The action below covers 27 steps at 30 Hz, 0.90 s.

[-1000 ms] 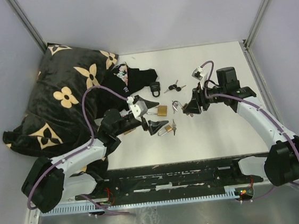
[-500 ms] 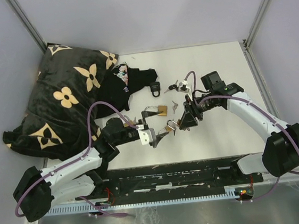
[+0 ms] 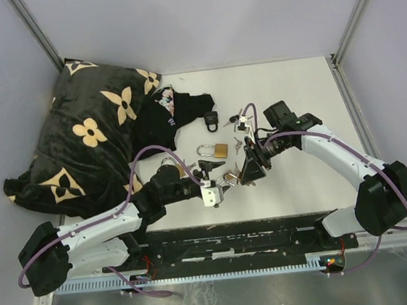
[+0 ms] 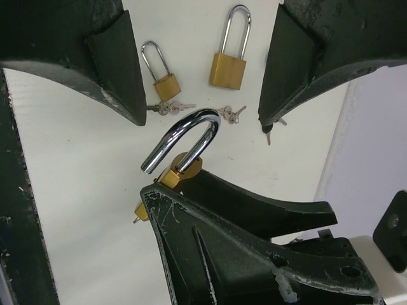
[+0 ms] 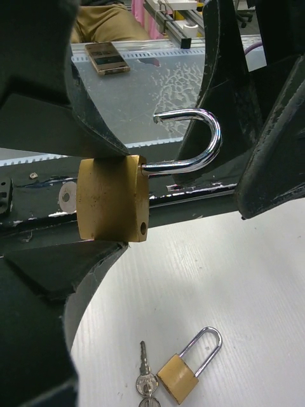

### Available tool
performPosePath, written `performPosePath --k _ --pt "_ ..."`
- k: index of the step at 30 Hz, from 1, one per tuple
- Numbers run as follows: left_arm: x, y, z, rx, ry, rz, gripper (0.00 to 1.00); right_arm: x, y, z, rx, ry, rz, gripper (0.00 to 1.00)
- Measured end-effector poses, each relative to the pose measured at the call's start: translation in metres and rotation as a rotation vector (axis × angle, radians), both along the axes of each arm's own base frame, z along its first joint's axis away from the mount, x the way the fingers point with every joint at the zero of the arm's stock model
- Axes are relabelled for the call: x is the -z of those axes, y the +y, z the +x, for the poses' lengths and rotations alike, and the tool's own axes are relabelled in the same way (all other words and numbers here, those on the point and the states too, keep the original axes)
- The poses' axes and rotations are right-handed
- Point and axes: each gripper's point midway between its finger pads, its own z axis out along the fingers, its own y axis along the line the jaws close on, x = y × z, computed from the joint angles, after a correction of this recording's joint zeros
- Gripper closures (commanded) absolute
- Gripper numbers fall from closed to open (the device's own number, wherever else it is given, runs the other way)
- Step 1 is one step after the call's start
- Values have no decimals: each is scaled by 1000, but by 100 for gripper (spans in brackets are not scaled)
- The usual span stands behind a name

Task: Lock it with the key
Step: Lock the lock.

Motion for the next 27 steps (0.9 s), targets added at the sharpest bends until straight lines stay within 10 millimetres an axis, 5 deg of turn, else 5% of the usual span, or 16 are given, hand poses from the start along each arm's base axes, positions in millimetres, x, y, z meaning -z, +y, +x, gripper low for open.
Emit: performPosePath --k 9,27 --pt "-7 -9 -6 28 -11 -4 34 0 4 -5 -21 26 3 85" --pt "3 -16 -12 52 49 60 86 5 1 -8 -45 18 -17 86"
